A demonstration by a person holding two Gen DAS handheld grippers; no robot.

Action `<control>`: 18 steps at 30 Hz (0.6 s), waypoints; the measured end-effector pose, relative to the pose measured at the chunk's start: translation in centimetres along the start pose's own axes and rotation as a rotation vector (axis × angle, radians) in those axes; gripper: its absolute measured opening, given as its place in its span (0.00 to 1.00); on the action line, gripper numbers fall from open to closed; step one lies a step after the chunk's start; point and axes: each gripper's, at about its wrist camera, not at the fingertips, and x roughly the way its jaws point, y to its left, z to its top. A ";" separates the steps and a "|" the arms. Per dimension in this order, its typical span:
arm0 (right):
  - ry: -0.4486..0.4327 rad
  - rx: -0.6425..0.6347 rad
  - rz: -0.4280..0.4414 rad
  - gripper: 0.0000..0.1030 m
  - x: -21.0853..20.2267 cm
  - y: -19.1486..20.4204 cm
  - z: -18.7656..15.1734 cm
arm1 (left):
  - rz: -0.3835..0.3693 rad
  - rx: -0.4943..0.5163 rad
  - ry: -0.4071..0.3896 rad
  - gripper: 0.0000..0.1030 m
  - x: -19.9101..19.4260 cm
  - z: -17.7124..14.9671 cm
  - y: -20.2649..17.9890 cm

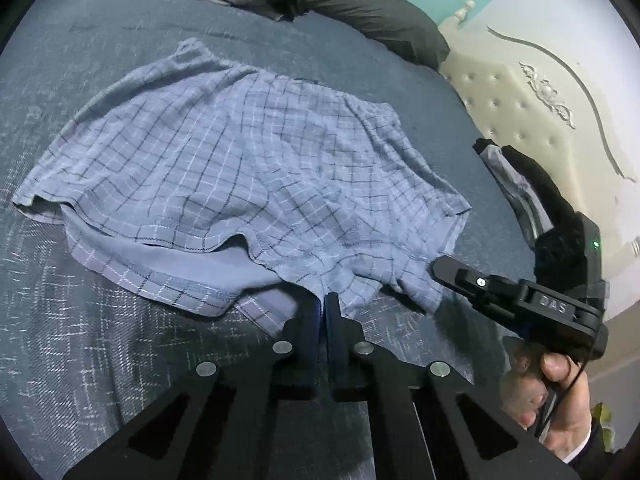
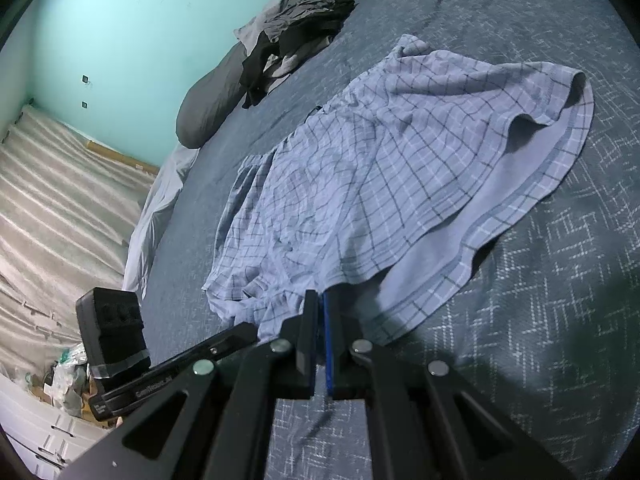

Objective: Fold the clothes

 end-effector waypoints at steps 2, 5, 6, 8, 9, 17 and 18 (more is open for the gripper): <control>0.001 -0.004 0.001 0.02 -0.1 0.1 0.0 | 0.003 0.023 -0.011 0.02 -0.8 -0.1 -0.6; 0.003 -0.011 0.002 0.02 -0.4 0.3 -0.1 | 0.022 0.061 -0.029 0.02 -1.8 -0.4 -1.4; 0.004 -0.014 0.003 0.02 -0.5 0.4 -0.2 | 0.025 0.061 -0.030 0.02 -1.9 -0.4 -1.5; 0.006 -0.018 0.008 0.02 -0.6 0.5 -0.2 | 0.030 0.055 -0.023 0.02 -1.9 -0.6 -1.3; 0.010 -0.024 0.007 0.02 -0.7 0.6 -0.3 | 0.035 0.053 -0.020 0.02 -1.9 -0.7 -1.1; 0.065 -0.016 -0.004 0.02 -0.3 -0.1 -0.8 | 0.037 0.053 0.015 0.02 -1.1 -1.6 -1.3; 0.067 -0.023 -0.004 0.02 -0.3 0.0 -0.8 | 0.038 0.052 0.019 0.02 -1.0 -1.6 -1.3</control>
